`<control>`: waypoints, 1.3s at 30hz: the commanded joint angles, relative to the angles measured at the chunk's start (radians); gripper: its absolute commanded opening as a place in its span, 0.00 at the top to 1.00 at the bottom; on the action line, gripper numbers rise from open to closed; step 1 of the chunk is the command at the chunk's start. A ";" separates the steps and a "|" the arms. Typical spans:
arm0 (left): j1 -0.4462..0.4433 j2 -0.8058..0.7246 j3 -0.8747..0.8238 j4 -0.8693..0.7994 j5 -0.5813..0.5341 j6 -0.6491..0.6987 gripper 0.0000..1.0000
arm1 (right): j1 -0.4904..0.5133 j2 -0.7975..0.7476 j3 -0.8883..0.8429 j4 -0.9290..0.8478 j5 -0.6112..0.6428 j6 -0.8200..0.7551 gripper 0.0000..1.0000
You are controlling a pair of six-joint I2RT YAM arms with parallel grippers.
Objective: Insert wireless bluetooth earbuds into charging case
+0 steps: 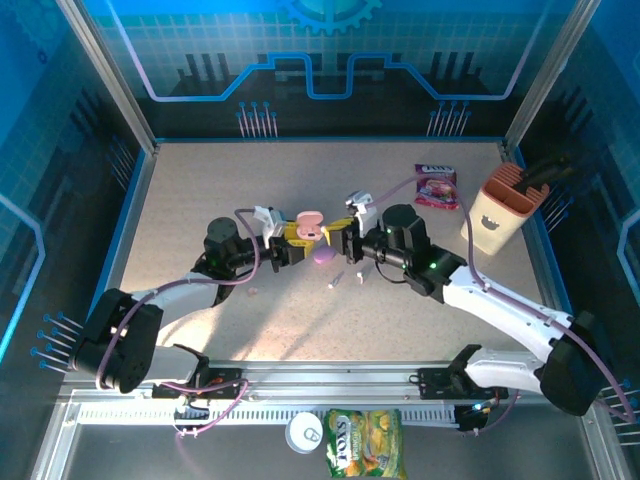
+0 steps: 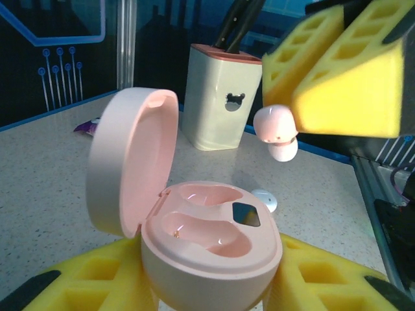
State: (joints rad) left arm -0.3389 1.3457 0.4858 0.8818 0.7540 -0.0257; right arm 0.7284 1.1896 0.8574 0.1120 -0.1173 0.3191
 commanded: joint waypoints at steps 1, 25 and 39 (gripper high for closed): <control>-0.009 0.002 -0.018 0.059 0.051 0.012 0.60 | 0.013 0.028 0.053 0.071 -0.045 -0.029 0.84; -0.011 -0.021 -0.013 0.099 0.030 -0.050 0.61 | 0.015 0.086 0.028 0.067 -0.028 -0.031 0.83; -0.010 -0.029 -0.013 0.127 0.025 -0.070 0.61 | 0.015 0.090 0.005 0.061 -0.021 -0.038 0.80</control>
State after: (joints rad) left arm -0.3435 1.3445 0.4725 0.9665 0.7757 -0.0803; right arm 0.7334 1.2831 0.8783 0.1646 -0.1432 0.2958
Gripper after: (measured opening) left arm 0.395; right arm 0.192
